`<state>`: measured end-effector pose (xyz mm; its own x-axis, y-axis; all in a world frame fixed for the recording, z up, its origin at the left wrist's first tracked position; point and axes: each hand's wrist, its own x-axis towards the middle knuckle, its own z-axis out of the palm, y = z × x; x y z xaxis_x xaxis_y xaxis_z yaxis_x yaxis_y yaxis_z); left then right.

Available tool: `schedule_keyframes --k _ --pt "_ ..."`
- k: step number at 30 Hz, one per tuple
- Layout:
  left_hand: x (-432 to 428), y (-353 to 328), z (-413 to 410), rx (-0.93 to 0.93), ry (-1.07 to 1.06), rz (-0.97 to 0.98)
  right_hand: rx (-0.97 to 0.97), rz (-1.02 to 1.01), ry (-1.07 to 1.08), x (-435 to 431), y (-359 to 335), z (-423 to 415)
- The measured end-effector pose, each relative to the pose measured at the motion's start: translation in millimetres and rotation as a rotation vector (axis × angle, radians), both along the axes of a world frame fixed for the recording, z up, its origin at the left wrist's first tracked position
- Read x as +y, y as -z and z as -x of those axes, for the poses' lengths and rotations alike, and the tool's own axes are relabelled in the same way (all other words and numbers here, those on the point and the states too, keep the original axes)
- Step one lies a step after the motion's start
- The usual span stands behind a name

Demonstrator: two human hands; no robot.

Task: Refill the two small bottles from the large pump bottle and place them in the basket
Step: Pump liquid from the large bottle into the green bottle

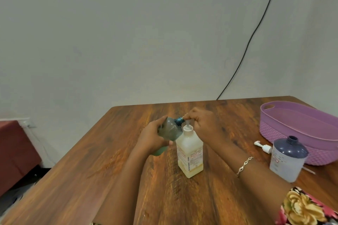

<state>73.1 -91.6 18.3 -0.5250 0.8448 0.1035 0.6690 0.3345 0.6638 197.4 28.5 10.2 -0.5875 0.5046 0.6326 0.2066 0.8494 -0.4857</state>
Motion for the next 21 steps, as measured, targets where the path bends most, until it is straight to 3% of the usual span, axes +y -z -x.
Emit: schedule_keyframes --k 6,16,21 --pt "1 8 1 -0.039 -0.03 -0.028 0.21 -0.066 0.133 -19 26 6" --pt "3 13 1 -0.134 -0.081 -0.169 0.083 0.026 0.08 -16 5 2" --pt "4 23 -1 -0.167 -0.112 -0.168 0.17 0.002 0.157 -25 18 6"
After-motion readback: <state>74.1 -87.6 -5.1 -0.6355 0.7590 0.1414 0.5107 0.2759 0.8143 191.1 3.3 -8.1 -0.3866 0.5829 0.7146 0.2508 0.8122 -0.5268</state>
